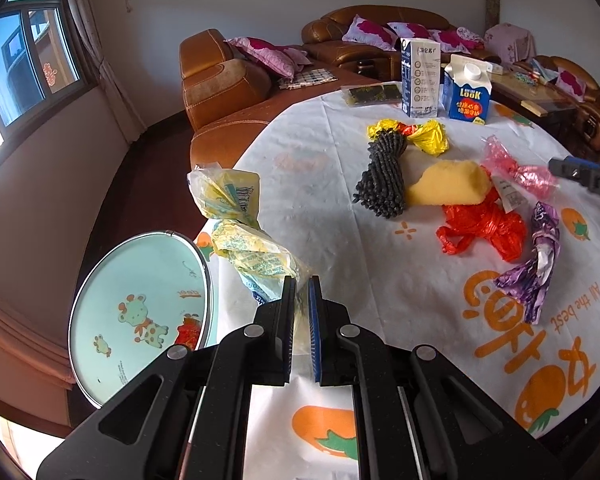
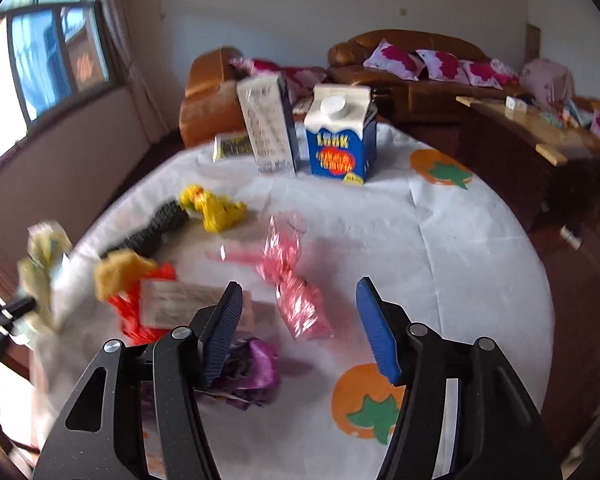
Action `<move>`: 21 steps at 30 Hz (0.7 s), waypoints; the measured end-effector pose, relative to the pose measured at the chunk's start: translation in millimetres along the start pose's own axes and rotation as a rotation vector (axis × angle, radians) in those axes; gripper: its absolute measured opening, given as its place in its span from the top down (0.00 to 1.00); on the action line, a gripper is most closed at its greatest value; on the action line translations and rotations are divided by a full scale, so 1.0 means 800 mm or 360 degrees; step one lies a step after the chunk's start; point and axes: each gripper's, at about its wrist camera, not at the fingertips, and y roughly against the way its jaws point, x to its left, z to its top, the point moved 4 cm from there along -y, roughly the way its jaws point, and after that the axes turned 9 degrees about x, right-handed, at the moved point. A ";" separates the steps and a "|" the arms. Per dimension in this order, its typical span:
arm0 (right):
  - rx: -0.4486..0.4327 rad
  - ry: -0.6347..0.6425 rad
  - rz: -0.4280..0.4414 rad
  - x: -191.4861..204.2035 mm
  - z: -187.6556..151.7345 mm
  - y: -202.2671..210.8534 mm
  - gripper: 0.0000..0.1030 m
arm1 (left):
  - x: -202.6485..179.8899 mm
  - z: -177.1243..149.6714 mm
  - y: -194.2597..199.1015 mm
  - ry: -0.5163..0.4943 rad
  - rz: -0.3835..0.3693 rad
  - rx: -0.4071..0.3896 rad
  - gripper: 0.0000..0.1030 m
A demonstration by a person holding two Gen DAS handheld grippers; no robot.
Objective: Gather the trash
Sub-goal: 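Grasp the pink clear bag with the right gripper while the left holds the yellow wrapper, then carry both items over the teal basin and open both grippers to drop them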
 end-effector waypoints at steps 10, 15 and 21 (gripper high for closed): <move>0.0078 -0.0001 0.0095 -0.005 0.011 -0.020 0.82 | 0.015 -0.005 0.010 -0.0019 0.0020 -0.0018 0.93; -0.0094 0.0118 0.0130 0.049 0.043 0.019 0.83 | 0.054 -0.013 0.021 0.0037 0.0090 -0.0022 0.94; -0.0162 0.0344 0.0240 0.151 0.068 0.023 0.83 | 0.099 -0.027 0.020 0.0090 0.0176 0.0015 0.94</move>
